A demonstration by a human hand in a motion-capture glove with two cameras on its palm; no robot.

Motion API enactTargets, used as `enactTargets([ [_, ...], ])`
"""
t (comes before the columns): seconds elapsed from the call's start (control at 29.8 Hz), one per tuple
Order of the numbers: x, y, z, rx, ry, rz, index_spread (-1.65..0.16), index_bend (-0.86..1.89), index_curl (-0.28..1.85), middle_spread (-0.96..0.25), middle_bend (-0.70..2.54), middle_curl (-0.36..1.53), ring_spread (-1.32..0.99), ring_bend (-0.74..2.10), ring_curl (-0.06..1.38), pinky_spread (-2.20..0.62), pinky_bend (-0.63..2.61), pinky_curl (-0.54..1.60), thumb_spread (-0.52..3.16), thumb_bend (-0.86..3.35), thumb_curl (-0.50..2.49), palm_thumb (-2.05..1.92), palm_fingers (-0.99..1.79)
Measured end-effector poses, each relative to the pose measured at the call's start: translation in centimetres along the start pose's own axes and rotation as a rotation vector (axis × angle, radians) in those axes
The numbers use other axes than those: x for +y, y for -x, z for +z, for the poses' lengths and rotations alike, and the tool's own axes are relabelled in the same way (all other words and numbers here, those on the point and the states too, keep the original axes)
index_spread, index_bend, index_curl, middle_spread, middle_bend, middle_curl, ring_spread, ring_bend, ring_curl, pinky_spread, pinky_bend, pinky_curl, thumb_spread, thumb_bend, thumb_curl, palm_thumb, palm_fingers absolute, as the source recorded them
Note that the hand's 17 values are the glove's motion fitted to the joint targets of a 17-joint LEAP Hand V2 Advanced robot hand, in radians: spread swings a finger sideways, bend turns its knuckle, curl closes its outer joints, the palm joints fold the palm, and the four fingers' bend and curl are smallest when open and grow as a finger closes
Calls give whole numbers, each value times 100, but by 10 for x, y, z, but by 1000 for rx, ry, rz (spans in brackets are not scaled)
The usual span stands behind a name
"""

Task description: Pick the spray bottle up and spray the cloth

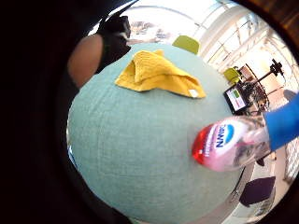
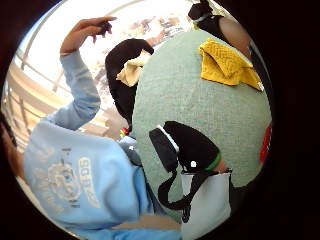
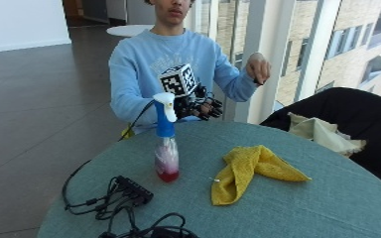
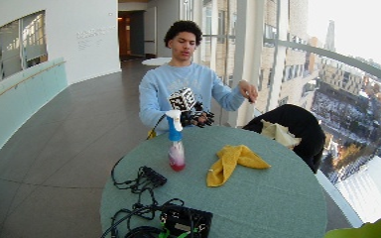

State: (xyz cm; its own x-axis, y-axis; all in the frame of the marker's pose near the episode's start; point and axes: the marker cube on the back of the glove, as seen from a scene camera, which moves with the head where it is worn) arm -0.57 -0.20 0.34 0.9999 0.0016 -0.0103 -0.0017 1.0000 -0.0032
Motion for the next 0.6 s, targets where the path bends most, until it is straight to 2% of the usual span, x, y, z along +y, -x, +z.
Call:
enactTargets([
  [0.27,-10,1,11,-6,33,16,-35,19,18,-8,35,18,-5,31,17,17,28,16,76,21,11,42,63],
  [0.6,-22,5,23,-10,62,8,-40,17,24,-9,31,24,-5,29,21,20,25,21,97,14,15,45,62],
])
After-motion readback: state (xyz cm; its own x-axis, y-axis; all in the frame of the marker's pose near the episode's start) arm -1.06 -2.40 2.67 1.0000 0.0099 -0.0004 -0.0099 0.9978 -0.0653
